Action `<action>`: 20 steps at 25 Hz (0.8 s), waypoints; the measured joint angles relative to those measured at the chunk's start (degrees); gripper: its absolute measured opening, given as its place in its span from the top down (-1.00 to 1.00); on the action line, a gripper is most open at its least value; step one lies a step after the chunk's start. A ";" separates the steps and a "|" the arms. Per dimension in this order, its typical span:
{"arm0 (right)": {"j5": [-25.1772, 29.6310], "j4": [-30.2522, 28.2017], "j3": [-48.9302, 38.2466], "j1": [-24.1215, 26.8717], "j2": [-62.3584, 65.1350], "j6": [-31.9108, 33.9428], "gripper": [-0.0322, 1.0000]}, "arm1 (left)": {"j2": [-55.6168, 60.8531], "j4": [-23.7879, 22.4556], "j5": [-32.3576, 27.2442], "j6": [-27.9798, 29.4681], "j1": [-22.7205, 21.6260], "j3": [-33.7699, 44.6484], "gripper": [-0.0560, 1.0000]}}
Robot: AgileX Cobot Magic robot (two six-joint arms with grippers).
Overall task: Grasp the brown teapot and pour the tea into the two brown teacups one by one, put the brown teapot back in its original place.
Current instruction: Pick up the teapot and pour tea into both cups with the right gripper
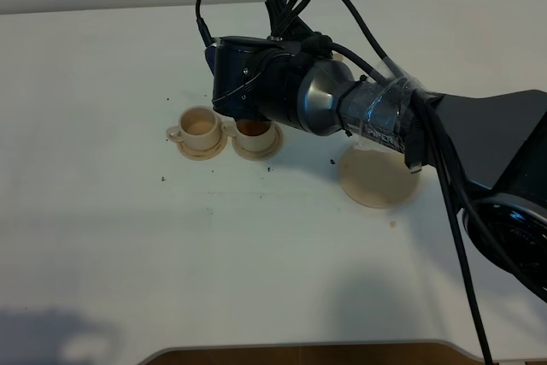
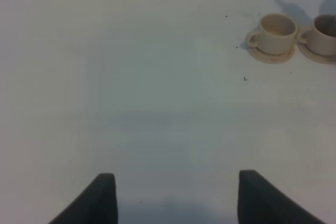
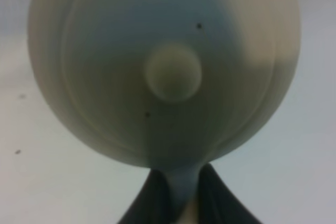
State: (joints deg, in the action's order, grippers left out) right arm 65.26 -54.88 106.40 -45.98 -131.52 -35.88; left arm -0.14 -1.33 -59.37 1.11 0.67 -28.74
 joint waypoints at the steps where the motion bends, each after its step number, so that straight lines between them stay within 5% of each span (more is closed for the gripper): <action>1: 0.01 -0.19 0.00 0.00 0.00 -0.33 0.71 | 0.00 0.00 0.00 0.00 0.00 0.00 -0.06; 20: -2.82 -3.11 0.00 0.00 0.00 -6.50 0.71 | 0.00 0.00 0.00 0.00 0.00 0.00 -0.06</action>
State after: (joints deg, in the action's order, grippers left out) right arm 62.44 -57.99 106.40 -45.98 -131.52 -42.38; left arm -0.14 -1.33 -59.37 1.11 0.67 -28.74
